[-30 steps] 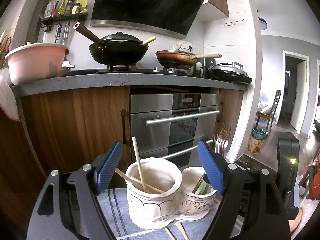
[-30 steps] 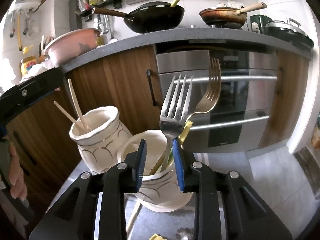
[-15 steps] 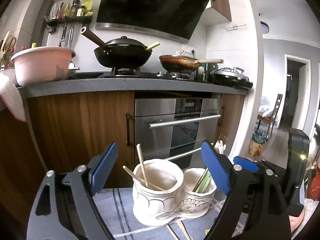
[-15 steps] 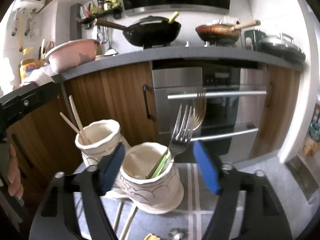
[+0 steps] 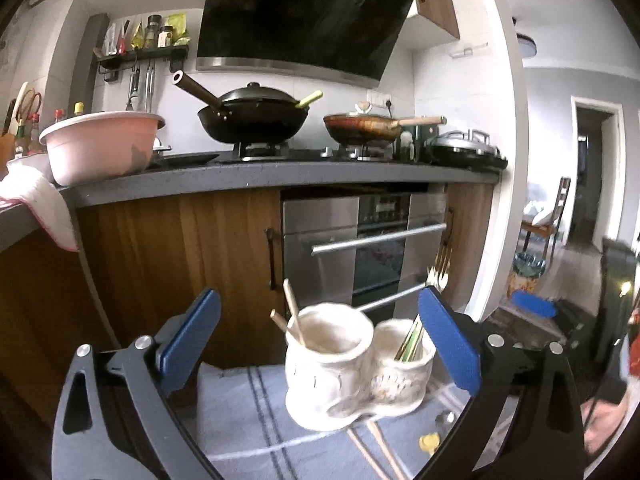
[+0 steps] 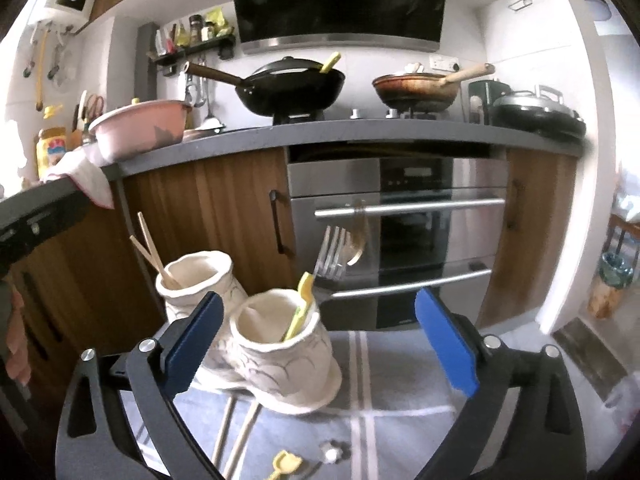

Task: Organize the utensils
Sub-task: 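Move both open tools back down to the utensils on the cloth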

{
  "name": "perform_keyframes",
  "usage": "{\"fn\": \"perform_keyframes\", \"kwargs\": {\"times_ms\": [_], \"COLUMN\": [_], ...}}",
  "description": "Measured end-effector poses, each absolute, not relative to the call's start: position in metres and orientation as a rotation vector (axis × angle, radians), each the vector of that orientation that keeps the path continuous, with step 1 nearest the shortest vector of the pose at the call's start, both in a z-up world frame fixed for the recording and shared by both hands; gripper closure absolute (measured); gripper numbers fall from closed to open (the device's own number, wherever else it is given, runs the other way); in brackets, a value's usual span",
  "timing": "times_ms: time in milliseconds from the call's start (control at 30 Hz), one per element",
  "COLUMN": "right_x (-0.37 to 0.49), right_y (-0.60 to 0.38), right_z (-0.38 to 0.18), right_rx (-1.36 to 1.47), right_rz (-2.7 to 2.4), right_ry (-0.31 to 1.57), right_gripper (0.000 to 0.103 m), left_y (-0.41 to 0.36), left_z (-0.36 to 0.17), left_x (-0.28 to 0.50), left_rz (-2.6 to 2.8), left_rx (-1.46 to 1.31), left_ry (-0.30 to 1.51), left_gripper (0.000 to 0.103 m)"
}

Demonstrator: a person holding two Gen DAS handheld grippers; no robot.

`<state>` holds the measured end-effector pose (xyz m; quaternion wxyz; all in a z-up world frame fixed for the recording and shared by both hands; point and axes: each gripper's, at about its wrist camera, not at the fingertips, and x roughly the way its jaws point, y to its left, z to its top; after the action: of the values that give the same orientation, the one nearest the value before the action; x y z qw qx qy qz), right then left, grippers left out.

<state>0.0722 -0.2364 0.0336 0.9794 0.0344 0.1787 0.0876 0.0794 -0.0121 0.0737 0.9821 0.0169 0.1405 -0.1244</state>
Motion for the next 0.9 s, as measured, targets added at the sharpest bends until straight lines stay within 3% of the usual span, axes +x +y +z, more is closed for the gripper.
{"fn": "perform_keyframes", "kwargs": {"times_ms": [367,900], "right_x": [0.041,0.035], "right_y": [-0.255,-0.257], "right_z": [0.012,-0.056], "right_rx": [0.052,0.013], "right_rz": [0.162,0.199], "right_ry": [0.413,0.632], "right_gripper": [0.005,0.005], "left_y": [-0.006,-0.026], "left_z": [0.026,-0.064], "left_x": [0.059,0.06], "left_rz": [-0.235,-0.262], "left_rx": [0.075,0.13], "left_ry": [0.43,0.692], "left_gripper": [0.005,0.005]}}
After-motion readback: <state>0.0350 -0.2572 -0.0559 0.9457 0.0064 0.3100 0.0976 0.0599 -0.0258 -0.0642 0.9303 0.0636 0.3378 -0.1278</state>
